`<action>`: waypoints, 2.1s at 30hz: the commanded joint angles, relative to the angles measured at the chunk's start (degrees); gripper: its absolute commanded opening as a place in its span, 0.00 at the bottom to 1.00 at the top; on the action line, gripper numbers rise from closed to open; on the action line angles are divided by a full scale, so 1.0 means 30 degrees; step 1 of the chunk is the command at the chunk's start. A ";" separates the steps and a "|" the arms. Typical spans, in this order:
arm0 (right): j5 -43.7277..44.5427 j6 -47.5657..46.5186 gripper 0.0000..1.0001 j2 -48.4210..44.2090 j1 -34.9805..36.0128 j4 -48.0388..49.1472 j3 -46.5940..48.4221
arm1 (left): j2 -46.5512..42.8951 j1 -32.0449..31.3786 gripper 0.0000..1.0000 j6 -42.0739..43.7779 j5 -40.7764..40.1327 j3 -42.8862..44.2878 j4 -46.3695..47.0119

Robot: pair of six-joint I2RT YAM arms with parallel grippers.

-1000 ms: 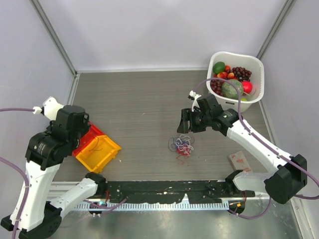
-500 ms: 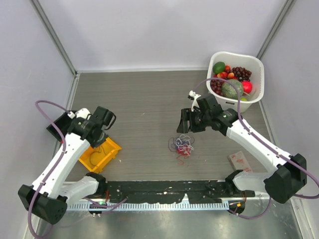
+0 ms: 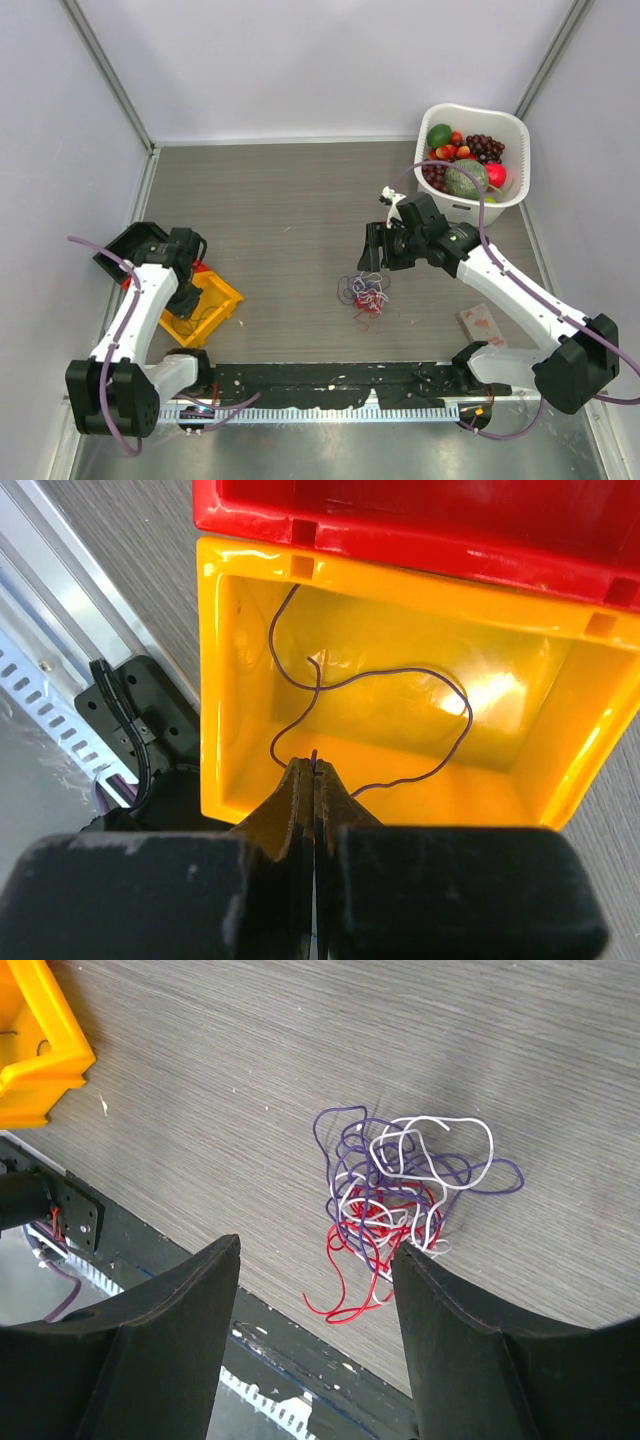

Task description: Untangle the cables

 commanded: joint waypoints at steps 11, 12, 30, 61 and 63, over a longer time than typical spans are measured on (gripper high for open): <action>0.0192 -0.0015 0.68 -0.0022 0.0002 0.0675 -0.0069 | -0.0018 0.0862 0.38 0.0588 0.0409 0.0291 0.0805; 0.0221 -0.0015 0.68 0.0008 0.0002 0.0617 -0.0069 | -0.0223 0.0833 0.48 0.0647 0.0496 0.0526 0.0599; 0.0661 -0.0161 0.68 0.0182 -0.0553 -0.0086 -0.0331 | -0.4414 0.0804 0.93 0.4895 1.1319 0.2963 0.6736; -0.3880 0.0366 0.51 0.1004 -0.1873 0.1729 -0.3028 | 1.6736 -1.2556 0.37 0.8236 1.6639 0.9170 1.5773; -0.3880 0.0453 0.52 0.1178 -0.1843 0.1789 -0.3028 | 1.6796 -1.2644 0.33 0.8147 1.6757 0.9142 1.5743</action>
